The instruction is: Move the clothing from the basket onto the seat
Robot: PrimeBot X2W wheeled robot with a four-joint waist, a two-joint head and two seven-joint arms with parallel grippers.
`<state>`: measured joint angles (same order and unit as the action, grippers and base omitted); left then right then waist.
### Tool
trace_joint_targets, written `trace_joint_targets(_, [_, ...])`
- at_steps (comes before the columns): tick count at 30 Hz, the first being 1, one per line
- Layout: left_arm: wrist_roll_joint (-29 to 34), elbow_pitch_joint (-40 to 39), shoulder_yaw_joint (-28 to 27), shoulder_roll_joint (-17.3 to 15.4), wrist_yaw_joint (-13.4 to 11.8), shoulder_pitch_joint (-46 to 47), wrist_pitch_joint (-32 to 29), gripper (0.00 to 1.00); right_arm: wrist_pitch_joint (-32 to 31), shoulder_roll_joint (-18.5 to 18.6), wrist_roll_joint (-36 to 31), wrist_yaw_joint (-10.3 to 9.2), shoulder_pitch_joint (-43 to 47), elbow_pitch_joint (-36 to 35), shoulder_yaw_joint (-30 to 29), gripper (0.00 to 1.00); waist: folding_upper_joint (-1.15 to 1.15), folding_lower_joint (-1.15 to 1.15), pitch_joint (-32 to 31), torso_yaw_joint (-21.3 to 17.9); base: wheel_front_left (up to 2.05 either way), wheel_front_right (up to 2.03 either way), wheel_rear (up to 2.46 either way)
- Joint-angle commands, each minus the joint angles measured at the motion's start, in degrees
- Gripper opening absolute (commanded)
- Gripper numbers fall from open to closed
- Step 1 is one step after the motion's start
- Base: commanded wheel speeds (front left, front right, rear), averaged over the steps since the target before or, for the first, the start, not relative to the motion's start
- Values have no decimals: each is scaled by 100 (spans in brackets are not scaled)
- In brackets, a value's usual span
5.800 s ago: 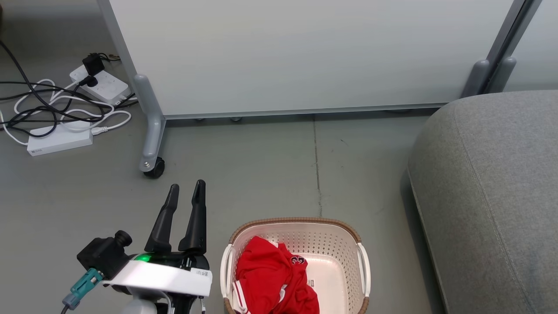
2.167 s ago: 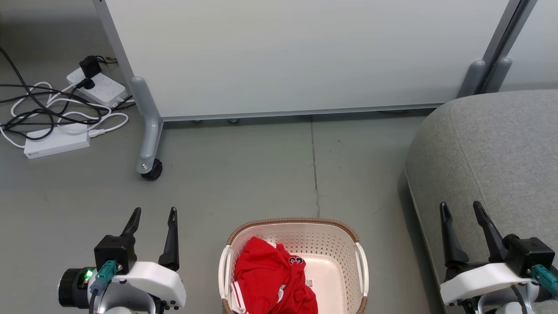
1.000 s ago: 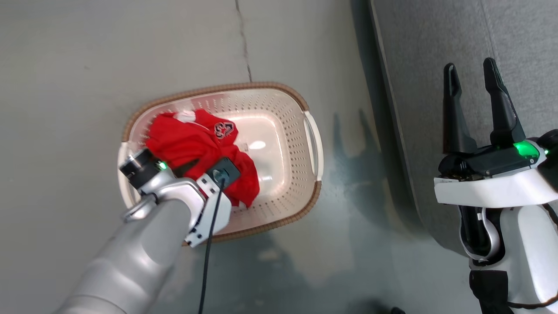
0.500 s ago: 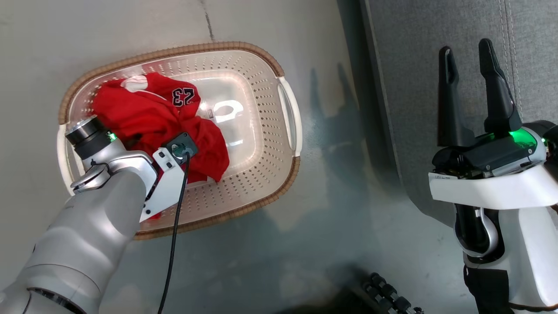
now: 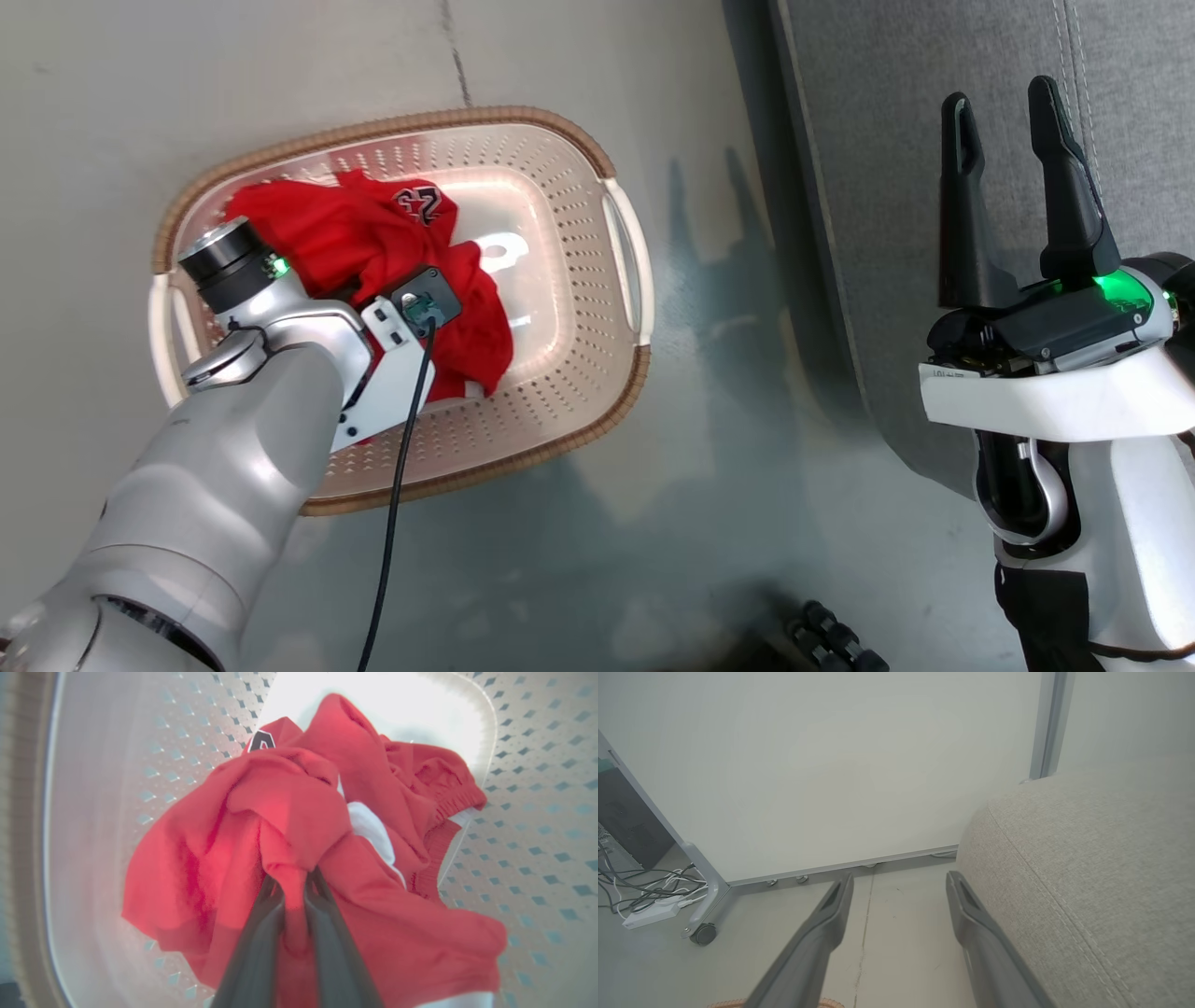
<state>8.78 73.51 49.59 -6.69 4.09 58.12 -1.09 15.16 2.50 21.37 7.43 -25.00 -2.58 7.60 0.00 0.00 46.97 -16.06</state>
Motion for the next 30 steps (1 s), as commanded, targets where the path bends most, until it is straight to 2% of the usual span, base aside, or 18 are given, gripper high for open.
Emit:
trace_joint_targets(1, [-42, -15, -24, 17, -51, 87, 109, 0, 17, 24, -33, 11, 46, 32, -32, 100, 0, 0, -165, 141, 0, 0, 0])
trace_joint_targets(5, [-509, -71, -354, 130, -32, -39, 710, 0, 17, 24, -147, 11, 115, 65, -79, 100, 0, 0, -535, 362, 0, 0, 0])
trace_joint_targets(10, [-968, -186, -692, 240, -7, -164, 1161, 0, 17, 24, -256, 11, 237, 127, -142, 100, 0, 0, -869, 568, 0, 0, 0])
trace_joint_targets(14, [-1400, -402, -972, 322, 35, -328, 1429, 0, 17, 24, -354, 11, 365, 174, -170, 100, 0, 0, -1191, 737, 0, 0, 0])
trace_joint_targets(17, [-1690, -742, -1109, 360, -74, -539, 1518, 0, 17, 25, -430, 11, 468, 209, -248, 100, 0, 0, -1414, 878, 0, 0, 0])
trace_joint_targets(24, [-2459, -2376, -1329, 370, -338, -1266, 1600, 0, 17, 25, -602, 11, 713, 282, -372, 100, 0, 0, -1908, 1167, 0, 0, 0])
trace_joint_targets(25, [-2577, -2969, -1401, 368, -433, -1522, 1610, 0, 17, 25, -631, 11, 783, 315, -392, 100, 0, 0, -2050, 1218, 0, 0, 0])
trace_joint_targets(26, [-2616, -3378, -1454, 304, -513, -1687, 1613, 0, 17, 26, -645, 11, 824, 342, -389, 100, 0, 0, -2147, 1235, 0, 0, 0])
trace_joint_targets(30, [-2779, -4153, -1597, 170, -634, -2049, 1610, 0, 17, 26, -639, 11, 928, 392, -404, 100, 0, 0, -2355, 1263, 0, 0, 0])
